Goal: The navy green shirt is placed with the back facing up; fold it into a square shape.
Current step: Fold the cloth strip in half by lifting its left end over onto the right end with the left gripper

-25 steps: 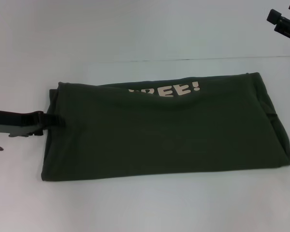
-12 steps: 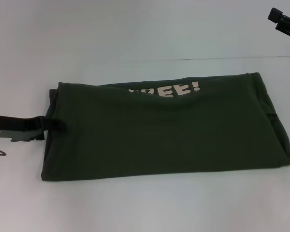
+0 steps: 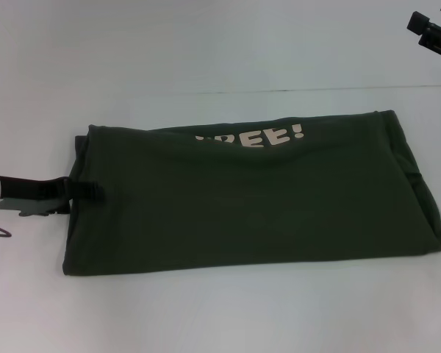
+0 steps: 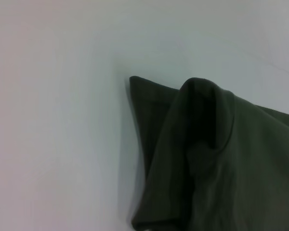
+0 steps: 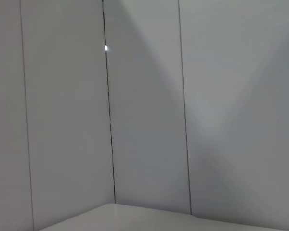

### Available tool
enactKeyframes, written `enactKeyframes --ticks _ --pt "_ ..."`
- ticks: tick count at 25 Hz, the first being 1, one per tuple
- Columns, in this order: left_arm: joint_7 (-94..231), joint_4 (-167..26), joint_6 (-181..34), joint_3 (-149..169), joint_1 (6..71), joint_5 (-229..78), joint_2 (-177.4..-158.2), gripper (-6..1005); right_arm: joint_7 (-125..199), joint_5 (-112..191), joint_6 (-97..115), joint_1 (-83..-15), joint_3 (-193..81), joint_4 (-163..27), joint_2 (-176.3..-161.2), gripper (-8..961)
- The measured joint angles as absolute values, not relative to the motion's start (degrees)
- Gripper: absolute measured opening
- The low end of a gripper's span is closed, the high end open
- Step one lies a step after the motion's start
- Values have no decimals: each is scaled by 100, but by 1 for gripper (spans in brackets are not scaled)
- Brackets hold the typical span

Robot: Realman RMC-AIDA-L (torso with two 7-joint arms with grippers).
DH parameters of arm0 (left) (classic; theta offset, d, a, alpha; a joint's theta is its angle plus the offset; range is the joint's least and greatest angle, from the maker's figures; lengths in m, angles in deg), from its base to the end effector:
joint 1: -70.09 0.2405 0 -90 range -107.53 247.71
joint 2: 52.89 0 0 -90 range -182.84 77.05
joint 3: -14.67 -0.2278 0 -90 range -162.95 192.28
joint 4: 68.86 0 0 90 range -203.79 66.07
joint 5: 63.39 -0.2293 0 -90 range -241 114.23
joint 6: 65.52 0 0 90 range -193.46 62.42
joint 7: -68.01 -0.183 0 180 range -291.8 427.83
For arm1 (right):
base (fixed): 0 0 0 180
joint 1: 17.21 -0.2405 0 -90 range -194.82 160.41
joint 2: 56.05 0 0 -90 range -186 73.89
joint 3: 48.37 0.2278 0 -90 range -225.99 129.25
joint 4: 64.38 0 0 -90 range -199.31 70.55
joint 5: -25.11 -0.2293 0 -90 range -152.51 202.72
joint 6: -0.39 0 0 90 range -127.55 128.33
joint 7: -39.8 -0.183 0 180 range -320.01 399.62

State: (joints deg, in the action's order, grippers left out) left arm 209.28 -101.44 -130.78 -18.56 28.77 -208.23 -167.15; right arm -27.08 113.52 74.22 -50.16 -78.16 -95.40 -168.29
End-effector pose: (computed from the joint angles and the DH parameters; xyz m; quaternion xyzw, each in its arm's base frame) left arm -0.3083 0.4143 0.0014 -0.7213 -0.6462 -0.0854 0.2342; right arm 0.2517 0.4328 0.1029 -0.8131 0.1880 0.3602 0.4168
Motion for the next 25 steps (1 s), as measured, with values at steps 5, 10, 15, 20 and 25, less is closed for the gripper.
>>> enactKeyframes --ticks 5,10,15,20,25 --pt "20940 -10146 -13081 -1856 2877 -20823 -16715 847 -2708 11352 7422 -5017 -7816 -9540 -16829 825" --pt "20969 -10147 -13091 -1856 2872 -20823 -16715 847 -2708 11353 7422 -5017 -7816 -9541 -16829 825" --pt "21034 -10147 -13206 -1856 2864 -20823 -16714 846 -2708 11347 7422 -5017 -7816 -9540 -16829 825" --pt "21049 -10141 -13297 -1856 2861 -20823 -16715 847 -2708 11339 7422 -5016 -7816 -9540 -16829 825" --pt "21053 -10138 -13267 -1856 2843 -20816 -16715 846 -2708 11335 7422 -5023 -7816 -9542 -16829 825"
